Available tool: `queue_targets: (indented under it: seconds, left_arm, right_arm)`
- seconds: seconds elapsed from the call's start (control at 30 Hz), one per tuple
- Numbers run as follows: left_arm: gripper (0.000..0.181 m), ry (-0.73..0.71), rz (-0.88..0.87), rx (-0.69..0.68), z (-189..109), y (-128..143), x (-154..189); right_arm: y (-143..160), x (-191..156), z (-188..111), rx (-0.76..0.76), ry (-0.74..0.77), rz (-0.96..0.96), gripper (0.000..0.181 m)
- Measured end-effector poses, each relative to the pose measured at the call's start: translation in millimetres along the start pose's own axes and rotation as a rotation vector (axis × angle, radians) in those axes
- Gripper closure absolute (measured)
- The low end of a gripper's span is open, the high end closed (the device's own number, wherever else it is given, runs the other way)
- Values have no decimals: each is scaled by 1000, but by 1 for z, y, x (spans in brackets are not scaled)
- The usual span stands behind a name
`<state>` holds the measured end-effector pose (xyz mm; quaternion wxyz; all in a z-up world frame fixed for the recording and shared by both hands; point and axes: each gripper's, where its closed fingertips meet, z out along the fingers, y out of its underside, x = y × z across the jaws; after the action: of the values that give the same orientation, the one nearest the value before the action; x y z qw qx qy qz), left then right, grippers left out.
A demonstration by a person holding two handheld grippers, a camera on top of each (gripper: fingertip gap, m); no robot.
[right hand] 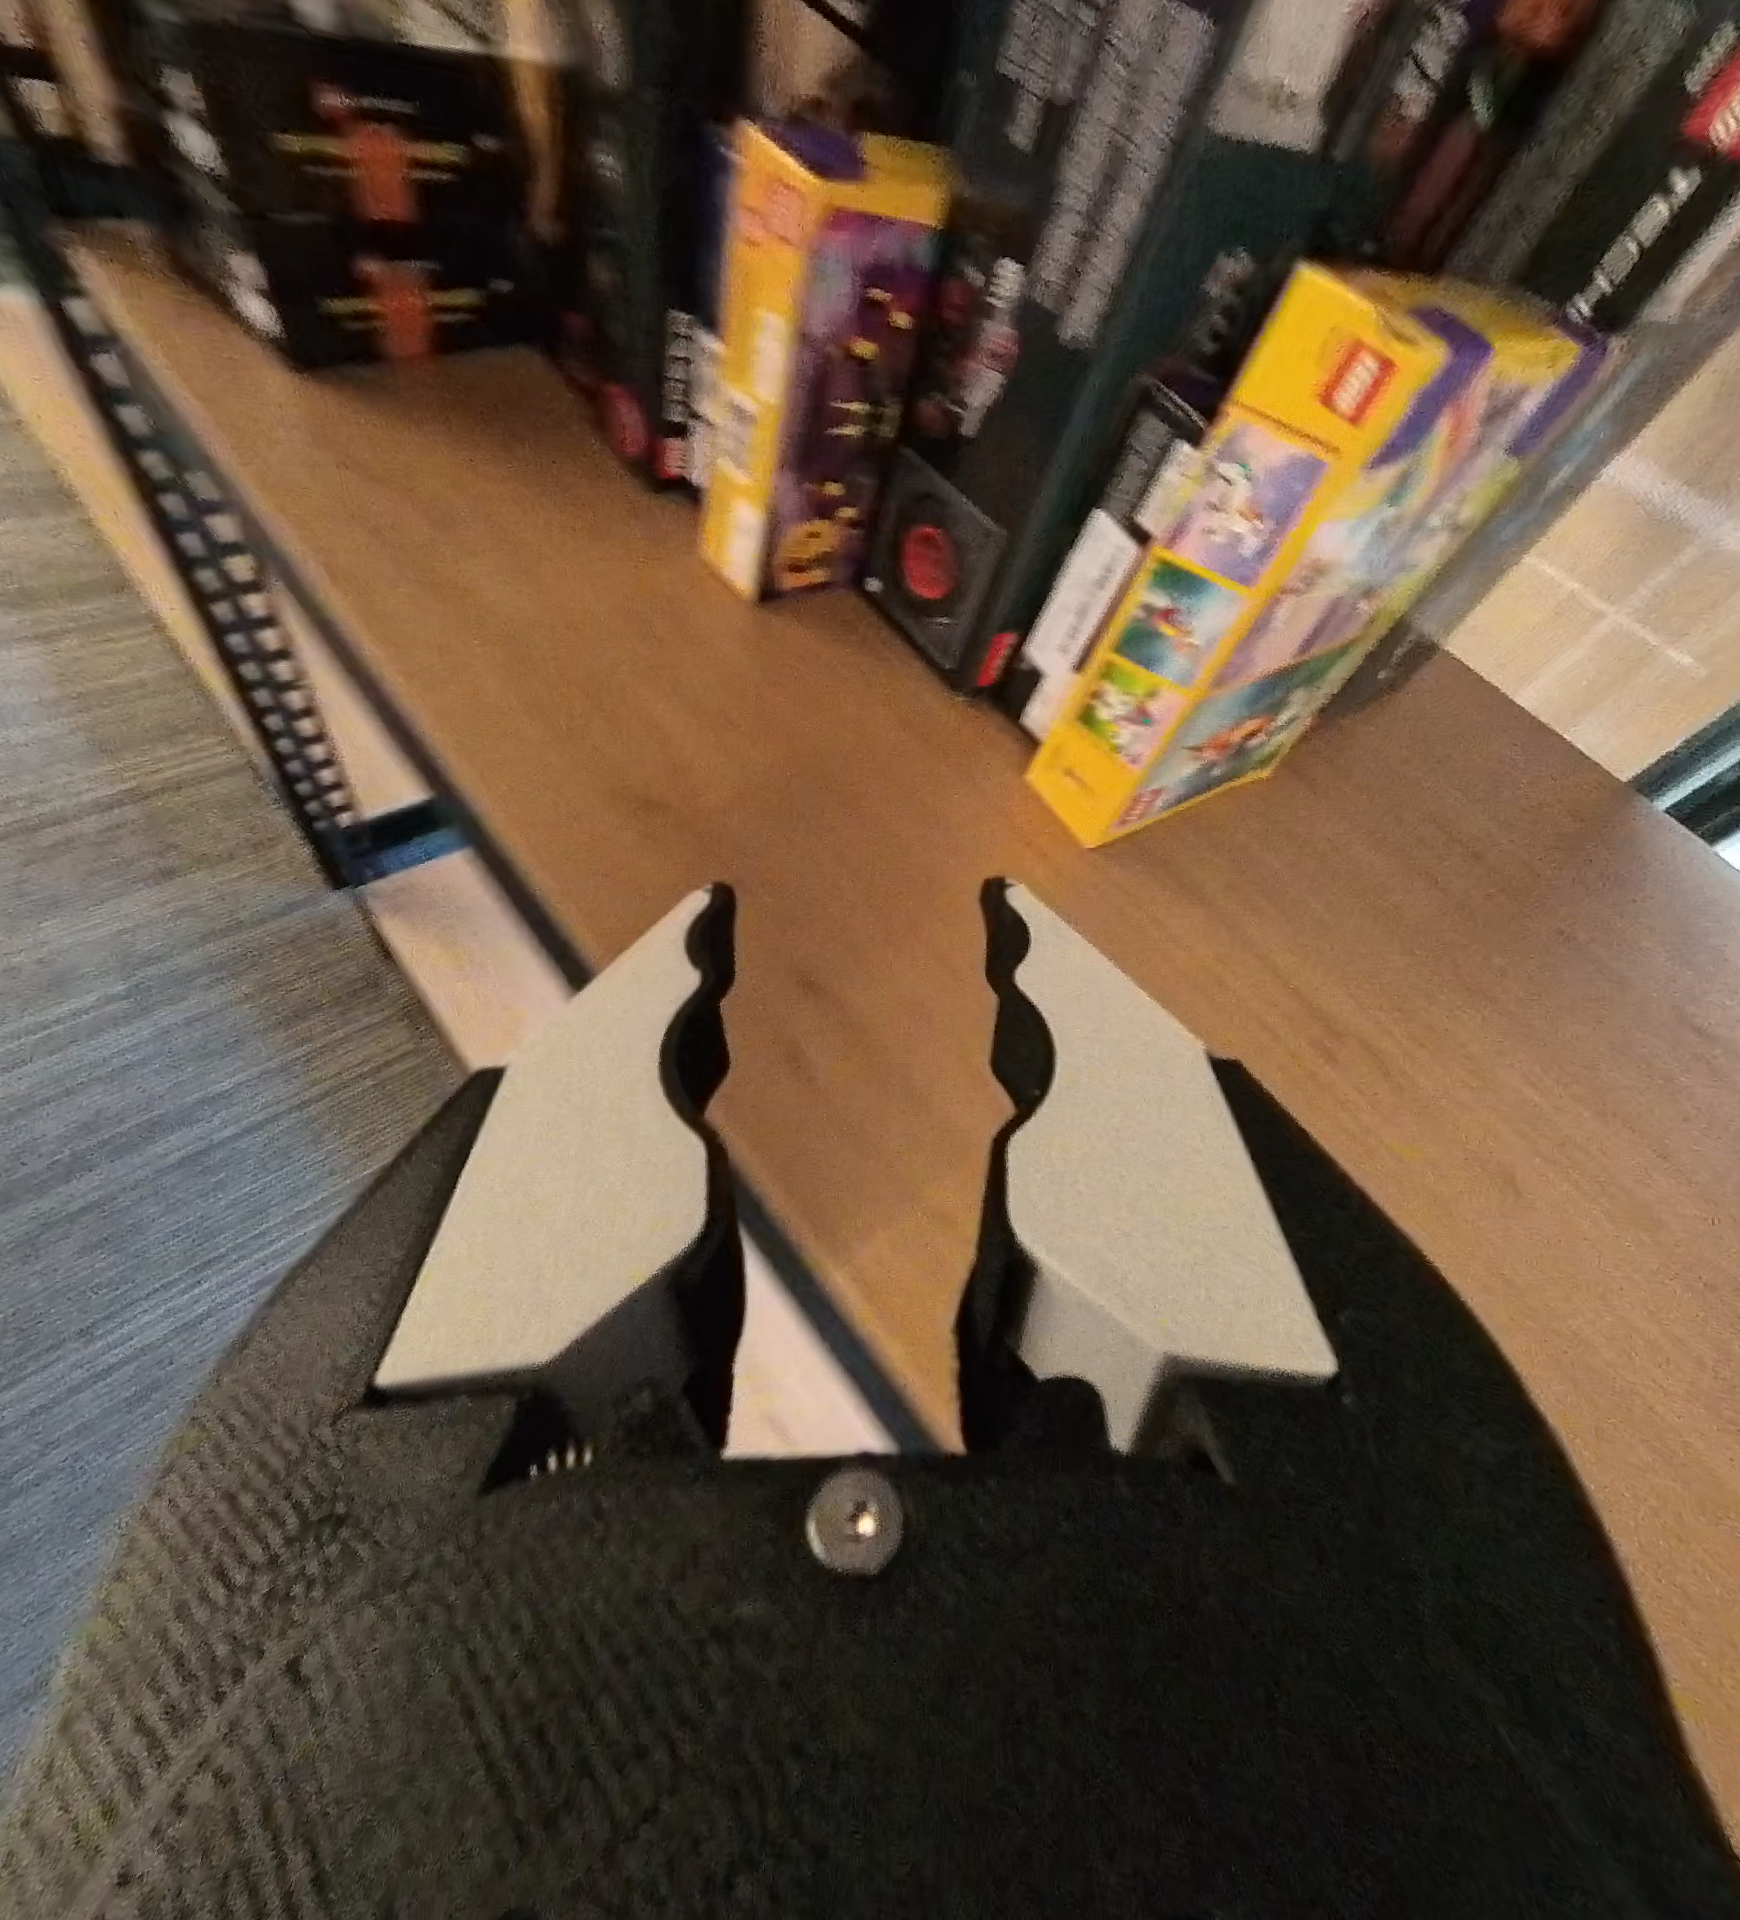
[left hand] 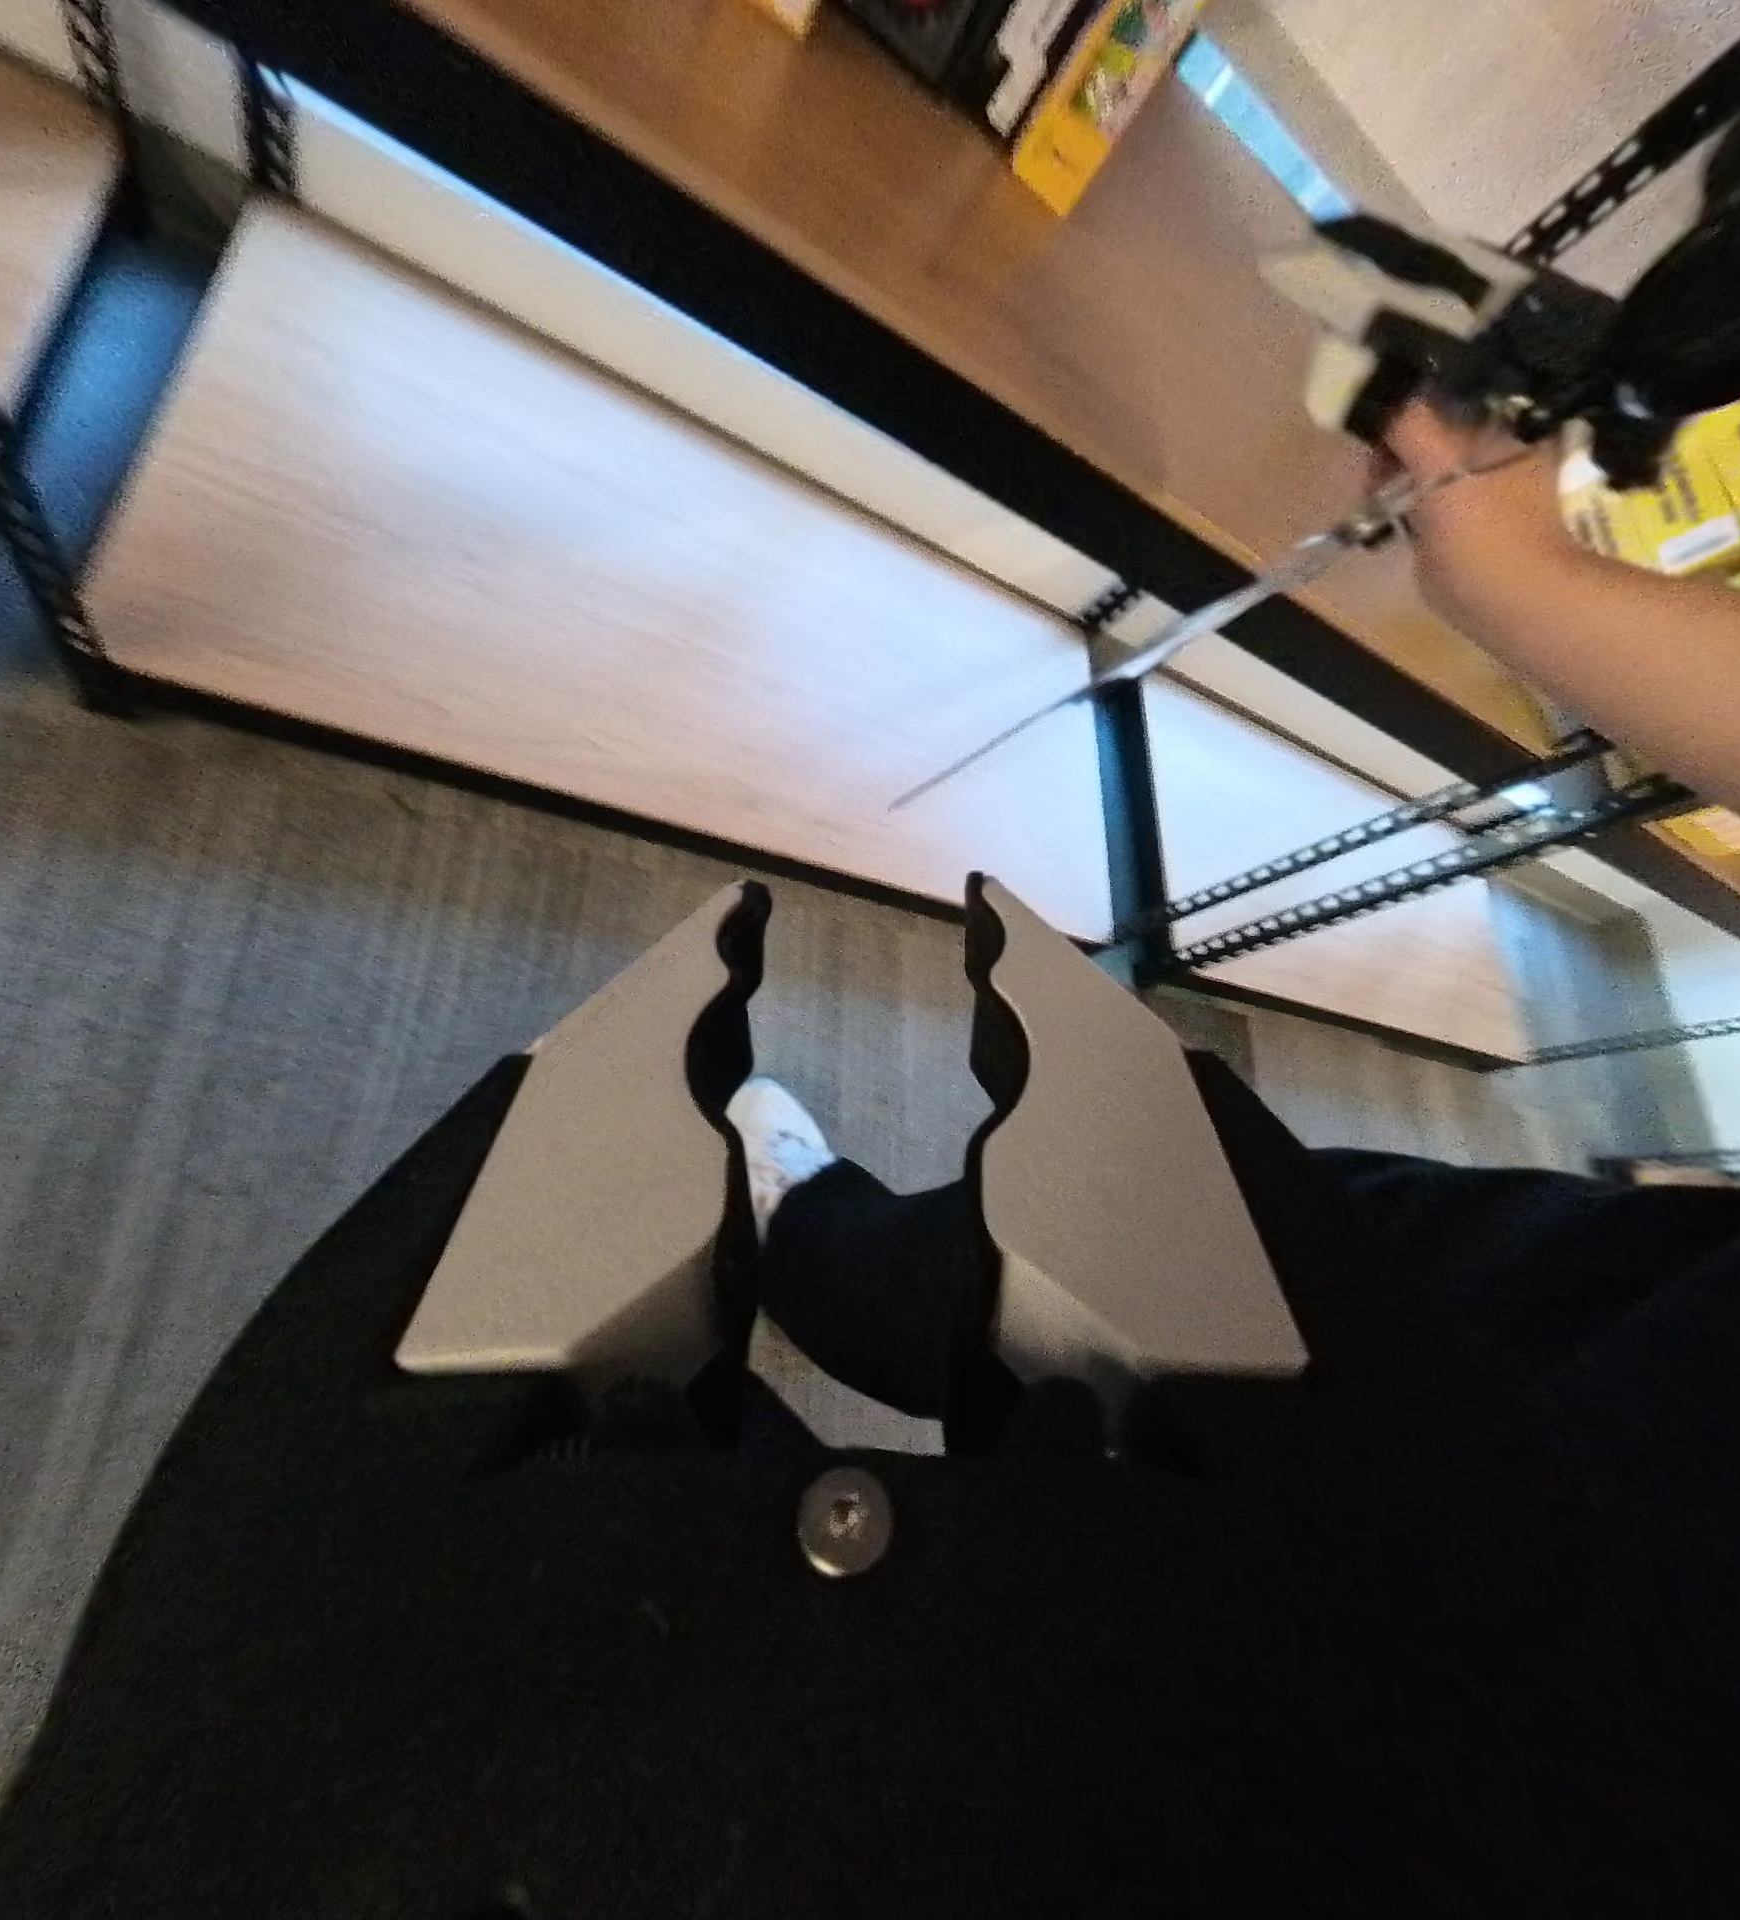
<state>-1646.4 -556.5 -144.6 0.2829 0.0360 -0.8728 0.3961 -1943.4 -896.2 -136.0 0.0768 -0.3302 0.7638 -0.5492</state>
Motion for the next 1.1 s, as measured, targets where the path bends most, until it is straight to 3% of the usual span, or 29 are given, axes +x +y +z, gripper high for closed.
queue_targets:
  seconds: [0.07,0.13,0.3,0.4,0.43,0.53,0.63,0.87,0.97,1.1]
  left_arm:
    - [143,-39,51,53,-26,-28,-8]
    - [142,-81,90,134,-57,-64,-14]
    - [141,-226,230,332,-146,-143,-26]
    - [139,-322,311,386,-177,-185,-36]
    - [139,-329,316,409,-181,-204,-37]
    - [136,-294,357,495,-185,-282,-23]
    - [136,-258,430,605,-185,-369,-2]
    - [143,-218,493,743,-191,-539,10]
    - [144,-236,515,745,-196,-586,2]
    - [148,-186,516,726,-196,-626,-28]
  right_arm:
    - [-23,-38,-34,-29,-62,0,131]
    - [-66,-71,-61,-23,-127,-20,132]
    - [-220,-122,-101,185,-213,-136,155]
    - [-285,-126,-109,231,-234,-138,152]
    - [-301,-124,-109,225,-250,-135,138]
    - [-348,-112,-116,242,-270,-101,120]
    - [-397,-102,-124,335,-294,-106,120]
    - [-477,-104,-98,379,-458,-174,108]
    - [-510,-101,-68,361,-502,-243,113]
    - [-552,-92,7,265,-474,-314,113]
